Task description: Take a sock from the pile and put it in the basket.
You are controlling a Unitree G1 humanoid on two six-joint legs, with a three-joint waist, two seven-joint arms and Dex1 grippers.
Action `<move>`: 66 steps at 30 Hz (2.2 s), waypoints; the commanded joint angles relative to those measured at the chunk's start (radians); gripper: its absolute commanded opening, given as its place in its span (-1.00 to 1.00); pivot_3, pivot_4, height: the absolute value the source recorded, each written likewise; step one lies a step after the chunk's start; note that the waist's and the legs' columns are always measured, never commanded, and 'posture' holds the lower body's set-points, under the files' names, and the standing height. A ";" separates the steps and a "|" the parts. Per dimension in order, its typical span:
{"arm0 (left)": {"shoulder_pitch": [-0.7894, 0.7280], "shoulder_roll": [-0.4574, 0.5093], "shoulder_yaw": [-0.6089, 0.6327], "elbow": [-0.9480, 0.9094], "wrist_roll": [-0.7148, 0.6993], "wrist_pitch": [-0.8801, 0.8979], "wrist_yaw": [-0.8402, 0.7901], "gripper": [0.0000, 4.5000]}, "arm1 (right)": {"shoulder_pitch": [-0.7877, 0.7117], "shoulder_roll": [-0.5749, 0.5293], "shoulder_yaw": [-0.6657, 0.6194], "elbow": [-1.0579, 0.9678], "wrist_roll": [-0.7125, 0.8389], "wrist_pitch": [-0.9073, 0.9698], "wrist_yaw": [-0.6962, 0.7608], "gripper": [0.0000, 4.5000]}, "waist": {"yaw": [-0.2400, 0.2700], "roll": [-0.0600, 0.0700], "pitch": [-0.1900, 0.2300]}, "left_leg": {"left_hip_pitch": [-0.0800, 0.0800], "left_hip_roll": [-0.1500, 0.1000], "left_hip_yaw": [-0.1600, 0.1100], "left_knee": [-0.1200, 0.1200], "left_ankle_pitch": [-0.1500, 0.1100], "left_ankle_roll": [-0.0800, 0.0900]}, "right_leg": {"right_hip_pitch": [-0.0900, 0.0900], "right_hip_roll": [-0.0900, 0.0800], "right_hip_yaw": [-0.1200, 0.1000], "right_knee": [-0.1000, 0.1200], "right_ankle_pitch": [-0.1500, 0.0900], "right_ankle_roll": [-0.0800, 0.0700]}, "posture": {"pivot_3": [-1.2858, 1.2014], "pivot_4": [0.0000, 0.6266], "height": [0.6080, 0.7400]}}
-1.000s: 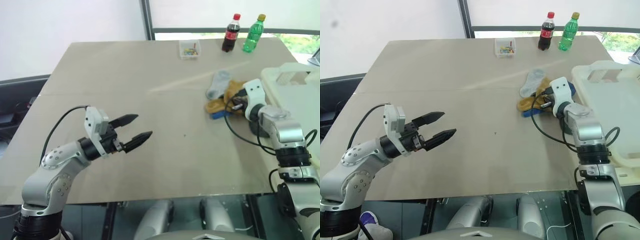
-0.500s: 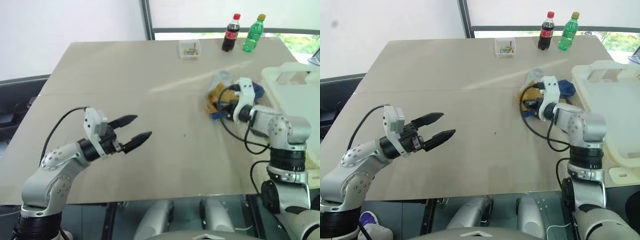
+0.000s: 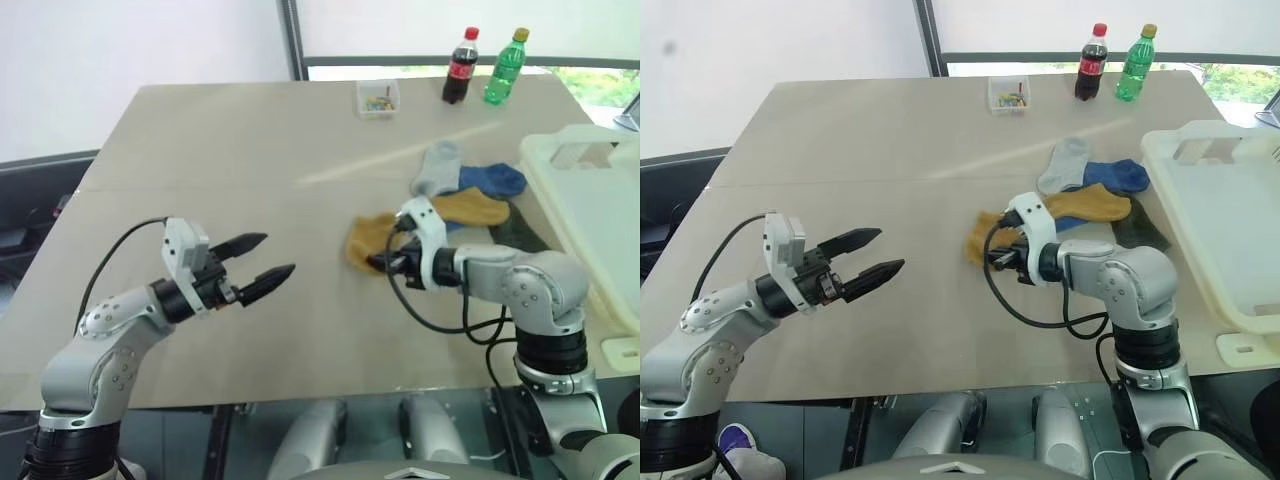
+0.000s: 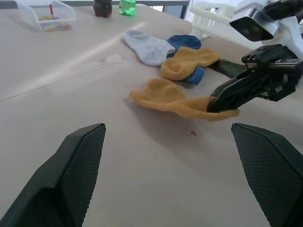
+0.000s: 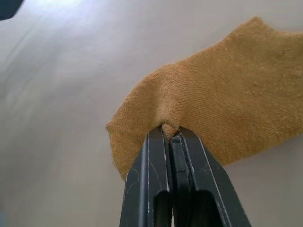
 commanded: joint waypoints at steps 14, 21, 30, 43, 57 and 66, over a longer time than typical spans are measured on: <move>0.047 0.039 0.038 0.004 0.005 -0.017 -0.046 1.00 | -0.101 -0.209 0.204 0.031 -0.100 -0.554 0.352 0.20 | -0.001 0.000 0.000 | 0.000 0.000 -0.001 0.000 -0.001 0.000 | 0.000 0.000 -0.001 -0.001 0.000 0.000 | 0.03 -0.52 0.99; 0.082 0.034 0.053 -0.028 0.028 -0.054 -0.044 1.00 | -0.303 -0.132 0.343 0.527 -0.373 -0.982 0.451 0.20 | -0.023 0.000 0.000 | 0.002 0.003 0.001 0.000 -0.001 -0.001 | 0.000 0.003 0.000 0.000 0.000 0.000 | 0.03 -0.52 0.99; 0.242 0.011 0.098 -0.136 0.049 -0.139 -0.055 1.00 | -0.461 0.044 0.376 1.084 -0.555 -1.222 0.503 0.20 | -0.023 0.000 0.001 | 0.000 0.004 0.002 -0.001 0.001 -0.007 | -0.001 0.006 0.002 -0.002 0.001 -0.002 | 0.03 -0.52 0.99; 0.222 -0.046 0.024 -0.122 0.086 -0.165 -0.013 1.00 | -0.226 -0.054 0.178 0.755 -0.568 -0.859 0.356 -0.98 | -0.008 0.001 0.000 | 0.002 0.008 0.000 -0.001 0.001 -0.009 | -0.001 0.010 0.000 -0.001 0.003 -0.006 | 0.03 -0.52 0.99; -0.099 -0.127 -0.191 0.017 0.092 0.167 0.185 1.00 | 0.281 0.089 -0.052 -0.231 -0.568 -0.063 -0.103 -0.98 | 0.010 0.003 -0.003 | 0.003 0.008 -0.001 0.001 -0.001 -0.008 | -0.001 0.011 0.000 0.005 0.003 -0.006 | 0.03 -0.52 0.99; -0.282 -0.191 -0.380 0.167 0.183 0.259 0.181 0.47 | 0.290 0.144 -0.071 -0.256 -0.550 -0.042 -0.188 -1.00 | 0.006 0.002 -0.003 | 0.003 0.008 0.000 0.002 0.001 -0.011 | -0.001 0.011 0.000 0.005 0.003 -0.006 | 0.03 -0.52 0.99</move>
